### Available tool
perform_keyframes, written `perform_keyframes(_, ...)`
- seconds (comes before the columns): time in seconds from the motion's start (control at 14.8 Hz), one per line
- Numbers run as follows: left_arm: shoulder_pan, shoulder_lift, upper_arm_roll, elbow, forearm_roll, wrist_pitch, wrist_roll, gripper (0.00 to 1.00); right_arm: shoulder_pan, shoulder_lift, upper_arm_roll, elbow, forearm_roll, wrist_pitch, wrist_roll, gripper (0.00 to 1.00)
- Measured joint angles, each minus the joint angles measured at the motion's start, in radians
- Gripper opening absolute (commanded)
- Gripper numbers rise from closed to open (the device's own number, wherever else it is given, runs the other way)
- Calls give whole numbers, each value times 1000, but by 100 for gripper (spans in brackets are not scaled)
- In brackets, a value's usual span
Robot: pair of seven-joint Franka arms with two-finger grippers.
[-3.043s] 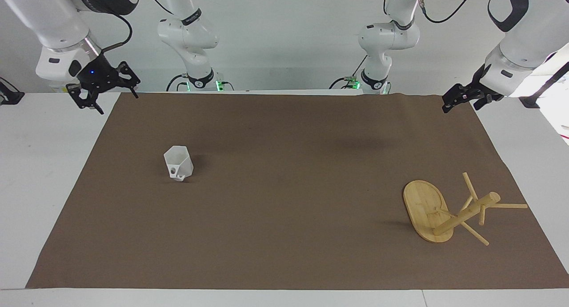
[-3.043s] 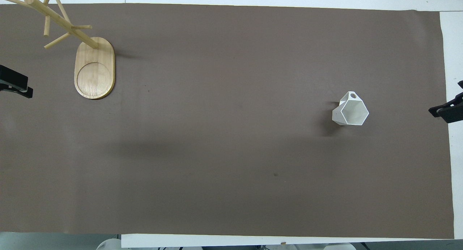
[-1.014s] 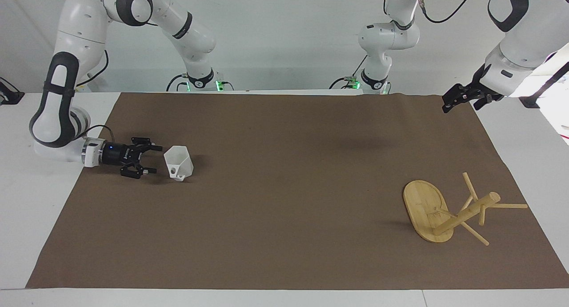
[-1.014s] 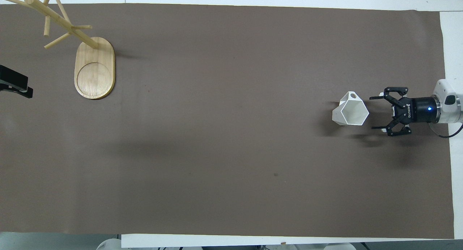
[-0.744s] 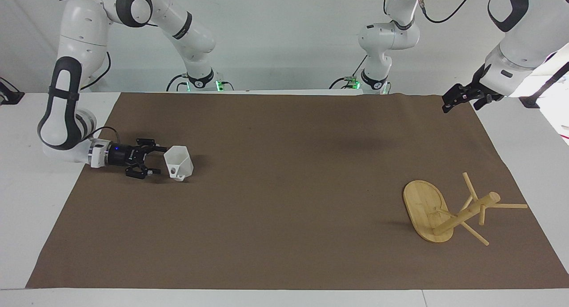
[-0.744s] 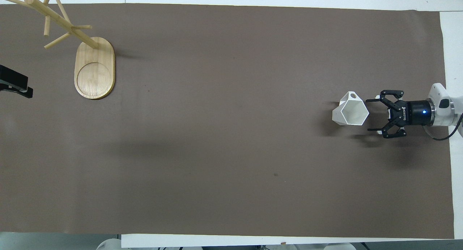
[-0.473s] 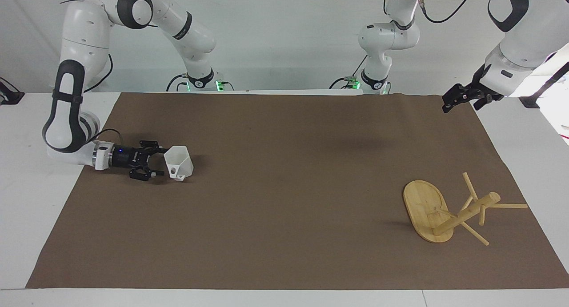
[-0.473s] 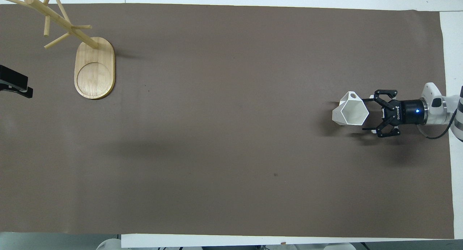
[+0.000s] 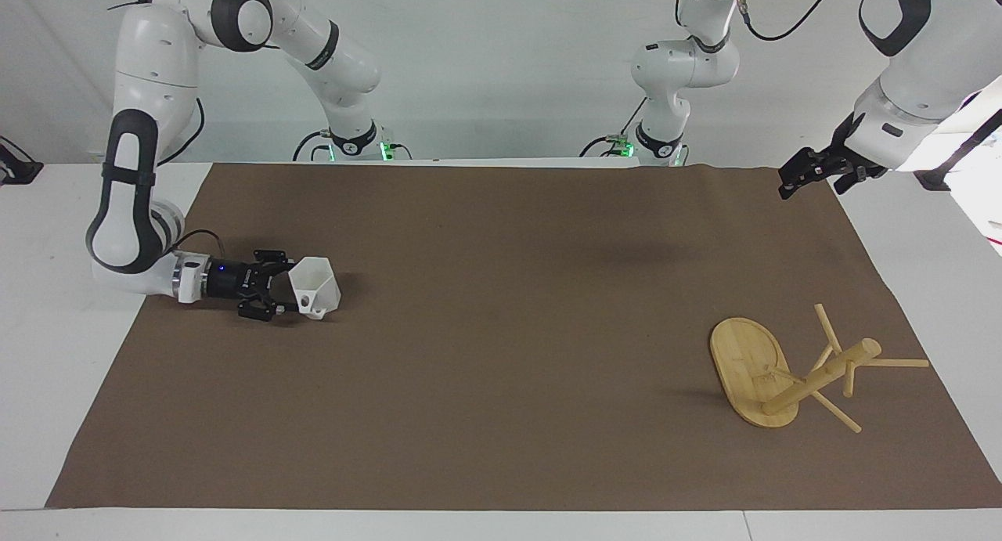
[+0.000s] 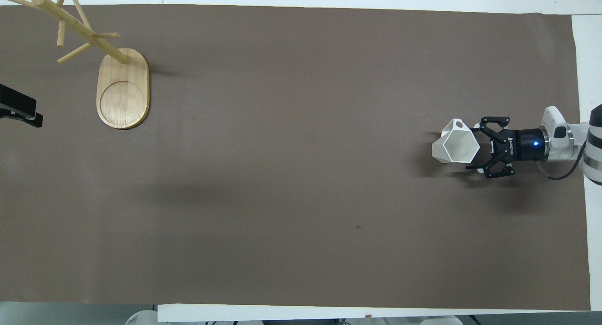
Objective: Hang cup on rack
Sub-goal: 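Close the right gripper on the white cup, then carry the cup toward the center while the left gripper reaches toward it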
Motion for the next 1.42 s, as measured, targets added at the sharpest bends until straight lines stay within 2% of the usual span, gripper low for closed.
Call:
perform_keyframes(0.74, 0, 0, 0, 0, 0, 0, 0, 100, 59, 0, 0, -19, 33, 14, 0, 100)
perform_keyframes(0.81, 0, 0, 0, 0, 0, 0, 0, 100, 63, 0, 0, -21, 36, 14, 0, 92)
perform_keyframes(0.95, 0, 0, -2, 0, 0, 1, 1, 100, 68, 0, 0, -25, 37, 15, 0, 64)
perform_keyframes(1.15, -3, 0, -10, 0, 0, 5, 4, 100, 71, 0, 0, -25, 38, 15, 0, 32)
perform_keyframes(1.22, -3, 0, -11, 0, 0, 11, 4, 100, 71, 0, 1, -24, 39, 15, 0, 26)
perform_keyframes(1.42, 0, 0, -8, 0, 0, 44, 4, 100, 98, -7, 19, -18, 55, 15, 17, 25)
